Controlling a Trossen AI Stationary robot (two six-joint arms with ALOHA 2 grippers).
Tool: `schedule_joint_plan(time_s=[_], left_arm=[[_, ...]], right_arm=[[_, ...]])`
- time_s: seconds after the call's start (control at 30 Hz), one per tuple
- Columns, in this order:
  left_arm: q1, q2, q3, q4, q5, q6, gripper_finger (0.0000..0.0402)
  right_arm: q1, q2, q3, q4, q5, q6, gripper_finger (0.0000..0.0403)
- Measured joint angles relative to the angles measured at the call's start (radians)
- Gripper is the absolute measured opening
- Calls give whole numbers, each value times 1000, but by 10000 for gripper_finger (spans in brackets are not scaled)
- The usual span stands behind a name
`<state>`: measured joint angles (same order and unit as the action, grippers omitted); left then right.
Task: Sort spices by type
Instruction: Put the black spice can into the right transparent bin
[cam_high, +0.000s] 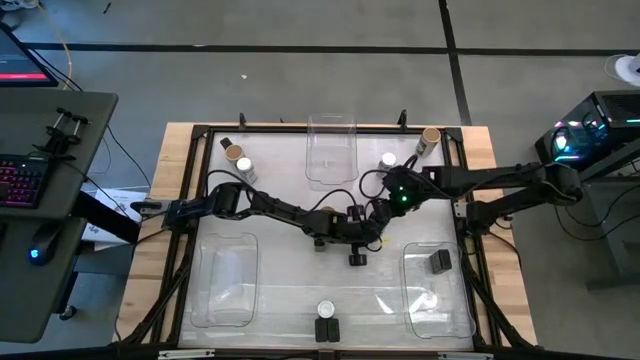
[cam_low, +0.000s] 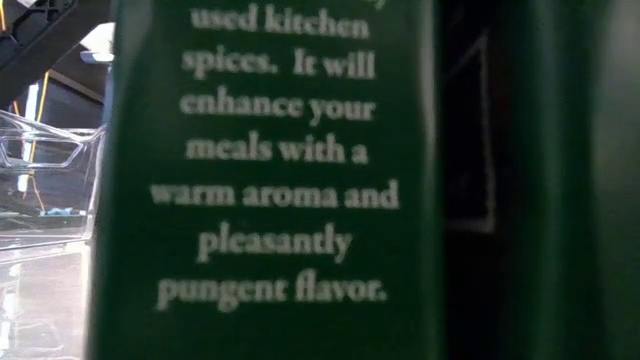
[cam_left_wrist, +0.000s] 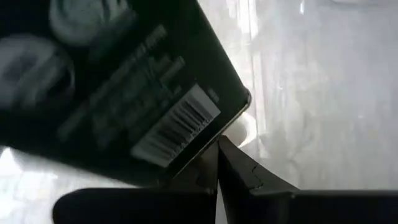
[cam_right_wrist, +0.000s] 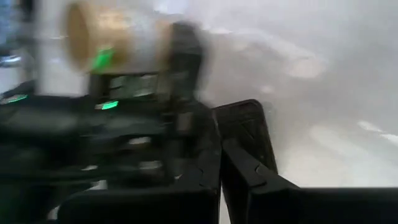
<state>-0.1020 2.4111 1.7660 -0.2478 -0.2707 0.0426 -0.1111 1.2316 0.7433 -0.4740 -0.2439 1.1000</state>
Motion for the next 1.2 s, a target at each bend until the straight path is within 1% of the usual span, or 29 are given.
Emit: schedule_joint_plan(time_s=[0.1,0.23,0.33,0.47,0.57,0.63,0.77,0.9,1.03,1.13,1.2], left_arm=[[8,0,0,-4,-2,41,0],[13,0,0,-14,-9,45,0],[13,0,0,-14,-9,48,0],[14,-5,0,-19,-6,56,0],[15,-38,-3,-112,-17,55,0],[16,-70,-6,-199,-21,50,0],[19,-153,-6,-273,-15,91,0],[20,-257,-4,-233,-9,124,0],[20,-354,-5,-212,-2,126,0],[20,-473,-5,-290,51,113,0],[20,-561,-4,-354,99,87,0]], right_arm=[[21,10,-8,43,-17,4,0],[46,8,-8,60,24,28,0],[67,8,-6,42,62,35,0],[74,7,-6,34,72,44,0],[69,-11,-6,35,86,39,0],[64,-36,-1,19,95,36,0],[59,-107,30,-36,186,18,0],[39,-172,53,-106,271,8,0],[14,-210,63,-116,279,-1,0],[12,-213,63,-98,280,23,1],[19,-204,63,-104,308,38,4]])
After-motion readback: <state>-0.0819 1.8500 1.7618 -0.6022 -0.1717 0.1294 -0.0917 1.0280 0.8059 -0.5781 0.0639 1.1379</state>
